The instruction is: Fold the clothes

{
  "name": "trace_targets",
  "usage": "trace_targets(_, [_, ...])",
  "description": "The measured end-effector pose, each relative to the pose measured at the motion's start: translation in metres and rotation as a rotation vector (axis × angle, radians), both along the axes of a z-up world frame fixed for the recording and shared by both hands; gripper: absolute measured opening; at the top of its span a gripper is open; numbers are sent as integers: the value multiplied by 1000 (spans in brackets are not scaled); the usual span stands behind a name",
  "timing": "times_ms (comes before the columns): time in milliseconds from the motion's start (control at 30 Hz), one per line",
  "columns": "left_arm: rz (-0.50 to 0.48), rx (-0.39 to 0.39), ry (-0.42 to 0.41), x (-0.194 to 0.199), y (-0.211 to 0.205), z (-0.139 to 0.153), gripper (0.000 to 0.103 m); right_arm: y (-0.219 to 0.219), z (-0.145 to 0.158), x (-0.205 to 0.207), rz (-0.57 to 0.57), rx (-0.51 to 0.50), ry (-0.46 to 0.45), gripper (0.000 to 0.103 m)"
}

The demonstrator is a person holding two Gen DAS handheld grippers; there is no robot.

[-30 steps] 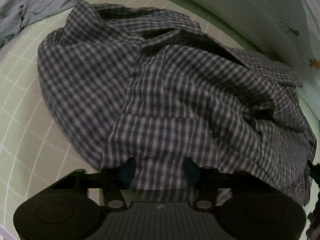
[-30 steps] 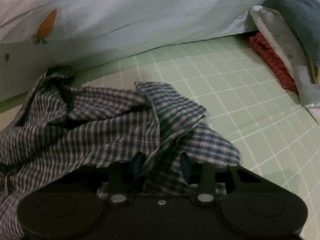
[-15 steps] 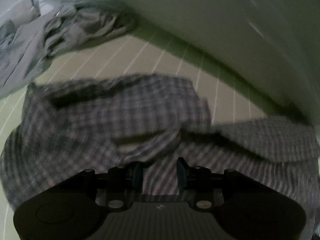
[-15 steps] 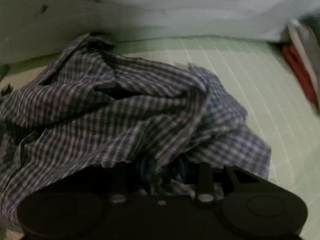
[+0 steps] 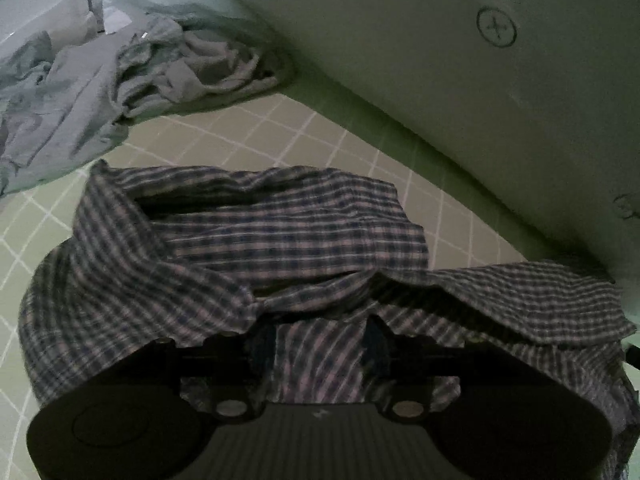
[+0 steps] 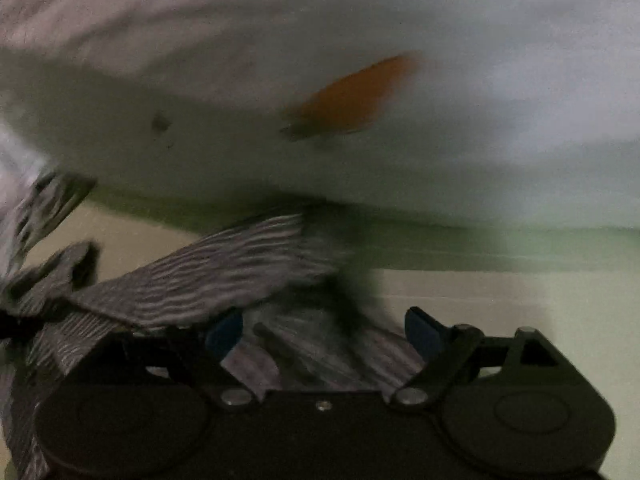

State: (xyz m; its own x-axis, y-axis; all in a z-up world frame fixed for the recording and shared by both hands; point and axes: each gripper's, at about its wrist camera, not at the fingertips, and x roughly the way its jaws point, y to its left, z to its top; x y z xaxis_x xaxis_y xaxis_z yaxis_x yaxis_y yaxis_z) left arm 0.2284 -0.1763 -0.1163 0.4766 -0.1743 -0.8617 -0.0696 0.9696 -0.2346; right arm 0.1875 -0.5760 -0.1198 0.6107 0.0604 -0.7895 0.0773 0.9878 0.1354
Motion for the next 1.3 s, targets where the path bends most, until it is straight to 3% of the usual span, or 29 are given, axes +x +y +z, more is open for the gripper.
trace_targets(33, [4, 2, -3, -3, 3, 3, 53, 5, -6, 10, 32, 8, 15, 87])
trace_targets(67, [10, 7, -8, -3, 5, 4, 54, 8, -12, 17, 57, 11, 28, 78])
trace_targets(133, [28, 18, -22, -5, 9, 11, 56, 12, -20, 26, 89, 9, 40, 48])
trace_targets(167, [37, 23, -29, -7, 11, 15, 58, 15, -21, 23, 95, 0, 37, 17])
trace_targets(200, [46, 24, -35, -9, 13, 19, 58, 15, -22, 23, 92, -20, 29, 10])
trace_targets(267, [63, 23, -47, -13, 17, 27, 58, 2, -24, 18, 49, -72, -2, 8])
trace_targets(400, [70, 16, -72, -30, 20, 45, 58, -56, -28, -15, -184, -192, 27, 7])
trace_targets(533, [51, -3, -87, -61, 14, 60, 60, -122, -29, -90, -437, -201, 85, 10])
trace_targets(667, [19, -26, -86, -102, 5, 69, 63, -146, -32, -188, -562, -169, 122, 17])
trace_targets(833, [-14, -35, -57, -149, 0, 66, 65, -124, -33, -288, -671, -74, 99, 44])
trace_targets(900, [-23, -32, -49, -164, 4, 65, 65, -109, -31, -316, -692, -61, 87, 62])
trace_targets(967, [-29, -28, -41, -174, 14, 63, 67, -95, -30, -340, -708, -46, 71, 67])
trace_targets(1067, [-39, -23, -29, -189, 28, 60, 68, -74, -36, -355, -714, 11, 79, 62])
trace_targets(1167, [-48, -18, -17, -203, 42, 58, 68, -51, -37, -353, -714, 29, 65, 44])
trace_targets(1300, [-61, -10, -1, -223, 61, 54, 69, -7, -38, -337, -749, 69, 50, 43])
